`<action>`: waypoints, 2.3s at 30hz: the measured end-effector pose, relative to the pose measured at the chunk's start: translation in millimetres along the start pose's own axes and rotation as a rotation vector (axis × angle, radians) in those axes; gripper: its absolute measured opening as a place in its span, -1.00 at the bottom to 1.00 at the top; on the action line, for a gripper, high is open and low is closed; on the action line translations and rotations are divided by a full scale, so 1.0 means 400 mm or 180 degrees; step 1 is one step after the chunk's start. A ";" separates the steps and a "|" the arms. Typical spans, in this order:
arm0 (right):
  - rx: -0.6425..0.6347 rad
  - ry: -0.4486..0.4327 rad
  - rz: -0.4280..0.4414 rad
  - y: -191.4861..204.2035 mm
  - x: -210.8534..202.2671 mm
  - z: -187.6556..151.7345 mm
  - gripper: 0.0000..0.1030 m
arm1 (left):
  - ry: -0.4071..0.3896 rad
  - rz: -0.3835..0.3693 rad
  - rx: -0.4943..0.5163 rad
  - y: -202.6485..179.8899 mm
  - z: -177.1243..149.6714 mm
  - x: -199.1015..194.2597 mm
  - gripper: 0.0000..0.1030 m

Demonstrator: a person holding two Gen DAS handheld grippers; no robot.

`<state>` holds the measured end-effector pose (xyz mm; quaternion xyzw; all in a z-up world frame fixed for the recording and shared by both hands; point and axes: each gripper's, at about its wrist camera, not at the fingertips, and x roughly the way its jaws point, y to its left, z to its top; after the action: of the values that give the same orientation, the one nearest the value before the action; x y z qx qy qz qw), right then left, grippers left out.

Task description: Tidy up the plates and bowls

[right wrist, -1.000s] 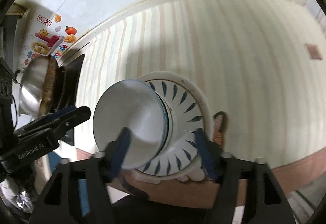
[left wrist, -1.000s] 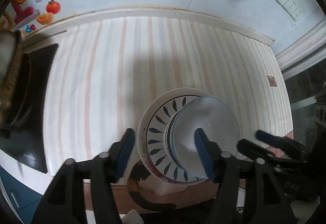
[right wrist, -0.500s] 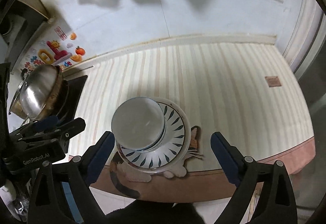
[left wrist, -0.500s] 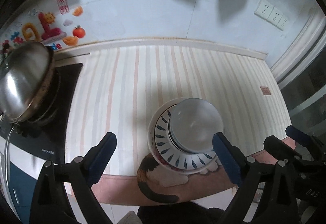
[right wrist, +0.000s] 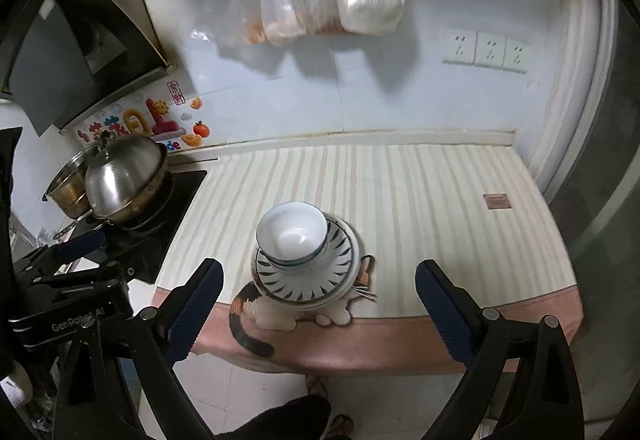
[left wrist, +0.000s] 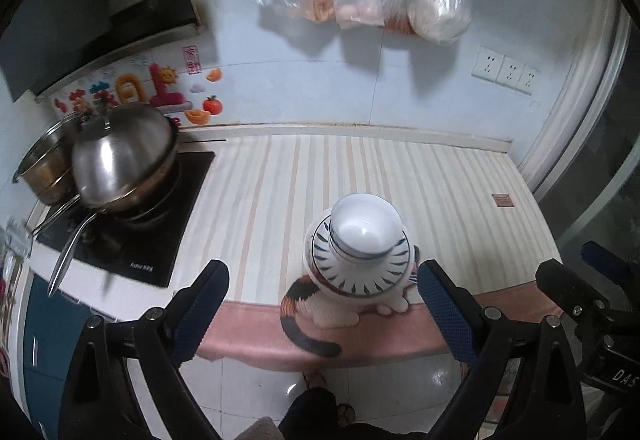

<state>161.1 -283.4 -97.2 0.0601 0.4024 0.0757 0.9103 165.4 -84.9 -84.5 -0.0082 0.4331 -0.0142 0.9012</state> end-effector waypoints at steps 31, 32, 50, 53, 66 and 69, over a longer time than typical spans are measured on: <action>-0.0061 -0.0400 -0.0144 0.135 -0.348 -0.173 0.93 | -0.0509 0.0132 0.0043 0.075 -0.175 -0.311 0.87; -0.0061 -0.0402 -0.0152 0.136 -0.350 -0.176 0.93 | -0.0514 0.0130 0.0045 0.078 -0.177 -0.312 0.87; -0.0034 -0.0382 -0.0174 0.140 -0.349 -0.181 0.94 | -0.0529 0.0110 0.0049 0.095 -0.179 -0.319 0.87; -0.0023 -0.0380 -0.0173 0.140 -0.348 -0.183 0.94 | -0.0527 0.0106 0.0035 0.096 -0.182 -0.323 0.87; -0.0006 -0.0382 -0.0212 0.142 -0.343 -0.195 0.94 | -0.0516 0.0097 0.0027 0.096 -0.180 -0.326 0.87; 0.0001 -0.0392 -0.0218 0.142 -0.344 -0.196 0.94 | -0.0519 0.0095 0.0030 0.095 -0.181 -0.327 0.87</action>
<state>6.6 -249.5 -40.4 0.0510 0.3474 0.0406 0.9354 27.8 -42.9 -28.5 0.0013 0.3583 -0.0021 0.9336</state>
